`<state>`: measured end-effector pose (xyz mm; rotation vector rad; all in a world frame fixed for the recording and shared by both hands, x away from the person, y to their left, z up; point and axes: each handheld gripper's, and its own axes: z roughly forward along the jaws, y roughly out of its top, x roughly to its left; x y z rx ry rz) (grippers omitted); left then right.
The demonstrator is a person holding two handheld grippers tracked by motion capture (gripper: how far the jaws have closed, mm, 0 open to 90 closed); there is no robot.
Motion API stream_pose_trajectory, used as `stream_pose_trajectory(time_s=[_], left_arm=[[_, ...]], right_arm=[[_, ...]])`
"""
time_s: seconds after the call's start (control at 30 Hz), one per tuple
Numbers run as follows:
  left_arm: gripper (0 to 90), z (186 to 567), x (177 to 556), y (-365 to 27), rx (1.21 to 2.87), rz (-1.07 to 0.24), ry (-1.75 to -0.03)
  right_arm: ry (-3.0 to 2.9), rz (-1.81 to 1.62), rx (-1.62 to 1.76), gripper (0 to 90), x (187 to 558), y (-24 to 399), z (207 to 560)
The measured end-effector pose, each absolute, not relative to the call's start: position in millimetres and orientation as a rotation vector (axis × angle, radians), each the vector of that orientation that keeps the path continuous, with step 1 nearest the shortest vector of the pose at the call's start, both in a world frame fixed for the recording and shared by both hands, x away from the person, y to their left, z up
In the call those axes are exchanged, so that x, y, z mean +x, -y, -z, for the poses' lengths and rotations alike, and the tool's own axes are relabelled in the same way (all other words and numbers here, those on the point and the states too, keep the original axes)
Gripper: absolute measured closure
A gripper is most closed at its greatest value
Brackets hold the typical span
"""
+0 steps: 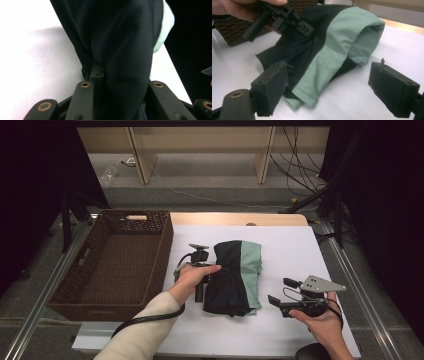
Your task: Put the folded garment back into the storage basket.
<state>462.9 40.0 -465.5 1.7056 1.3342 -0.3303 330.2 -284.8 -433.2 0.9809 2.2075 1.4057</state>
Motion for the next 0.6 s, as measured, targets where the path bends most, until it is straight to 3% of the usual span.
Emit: stream_pose_trajectory(time_s=[0.6], left_arm=[[68.7,437,460,-40,1.718,0.359,-1.312]], right_arm=[[-2.207,-1.407,0.986,16.5,330,285,433]])
